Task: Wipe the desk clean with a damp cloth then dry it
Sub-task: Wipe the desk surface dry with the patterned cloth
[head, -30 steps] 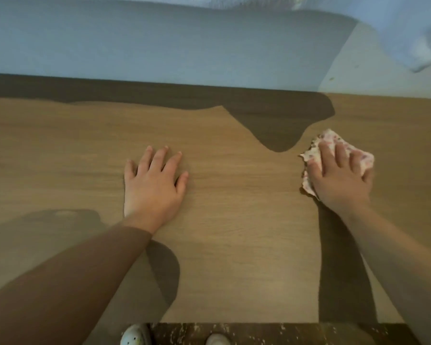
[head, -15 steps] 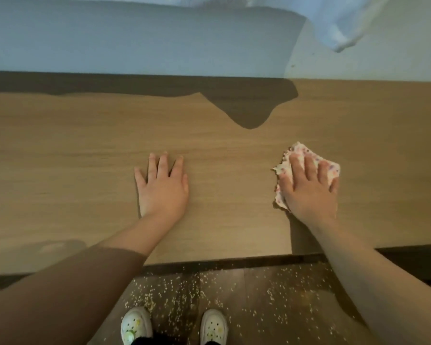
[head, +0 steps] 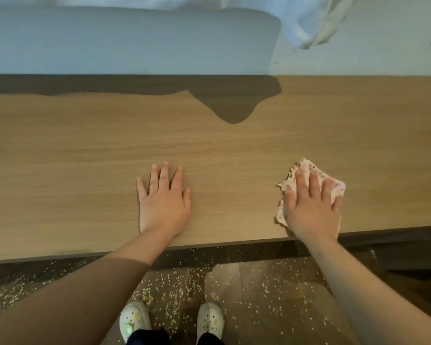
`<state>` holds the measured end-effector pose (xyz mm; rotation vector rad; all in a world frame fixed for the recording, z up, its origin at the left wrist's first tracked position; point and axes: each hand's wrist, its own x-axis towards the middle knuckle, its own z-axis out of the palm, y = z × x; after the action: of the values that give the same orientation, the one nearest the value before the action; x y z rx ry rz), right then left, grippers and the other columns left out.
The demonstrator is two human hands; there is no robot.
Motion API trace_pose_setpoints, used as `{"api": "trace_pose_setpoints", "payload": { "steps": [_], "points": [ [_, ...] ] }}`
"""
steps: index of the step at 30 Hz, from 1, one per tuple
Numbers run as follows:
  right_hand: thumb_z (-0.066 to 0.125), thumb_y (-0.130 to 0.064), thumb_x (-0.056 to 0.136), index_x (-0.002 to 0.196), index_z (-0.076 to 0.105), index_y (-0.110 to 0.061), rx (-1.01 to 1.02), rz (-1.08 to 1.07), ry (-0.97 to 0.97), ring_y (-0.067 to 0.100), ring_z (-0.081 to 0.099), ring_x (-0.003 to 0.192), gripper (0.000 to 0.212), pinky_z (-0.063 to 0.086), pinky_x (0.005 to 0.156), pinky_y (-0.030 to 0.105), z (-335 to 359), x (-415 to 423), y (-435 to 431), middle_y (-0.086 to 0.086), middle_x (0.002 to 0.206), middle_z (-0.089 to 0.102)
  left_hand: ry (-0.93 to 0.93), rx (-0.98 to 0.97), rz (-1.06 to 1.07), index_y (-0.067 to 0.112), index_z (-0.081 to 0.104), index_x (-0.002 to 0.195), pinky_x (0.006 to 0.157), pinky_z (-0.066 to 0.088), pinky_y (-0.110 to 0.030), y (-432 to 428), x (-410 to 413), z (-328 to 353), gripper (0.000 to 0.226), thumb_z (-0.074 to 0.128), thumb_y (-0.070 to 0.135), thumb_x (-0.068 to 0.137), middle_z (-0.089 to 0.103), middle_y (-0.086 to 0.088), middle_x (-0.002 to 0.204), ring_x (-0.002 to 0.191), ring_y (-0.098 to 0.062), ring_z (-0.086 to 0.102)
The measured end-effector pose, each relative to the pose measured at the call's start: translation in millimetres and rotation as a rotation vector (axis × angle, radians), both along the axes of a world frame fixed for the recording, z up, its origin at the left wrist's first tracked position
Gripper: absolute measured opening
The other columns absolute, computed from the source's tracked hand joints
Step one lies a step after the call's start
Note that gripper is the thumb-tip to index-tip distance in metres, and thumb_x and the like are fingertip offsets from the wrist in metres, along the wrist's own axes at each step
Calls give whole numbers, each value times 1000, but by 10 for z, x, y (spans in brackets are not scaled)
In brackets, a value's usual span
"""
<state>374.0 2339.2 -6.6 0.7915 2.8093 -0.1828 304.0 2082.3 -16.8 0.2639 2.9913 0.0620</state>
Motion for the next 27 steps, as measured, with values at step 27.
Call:
{"api": "trace_pose_setpoints", "payload": {
  "steps": [27],
  "points": [
    [13, -49, 98, 147, 10, -35, -72, 1138, 96, 26, -3, 144, 51, -4, 113, 48, -95, -1084, -1734, -6, 155, 3, 78, 392, 33, -4, 39, 136, 113, 5, -33, -873, -542, -61, 69, 10, 31, 84, 39, -19, 143, 138, -30, 28]
  ]
}}
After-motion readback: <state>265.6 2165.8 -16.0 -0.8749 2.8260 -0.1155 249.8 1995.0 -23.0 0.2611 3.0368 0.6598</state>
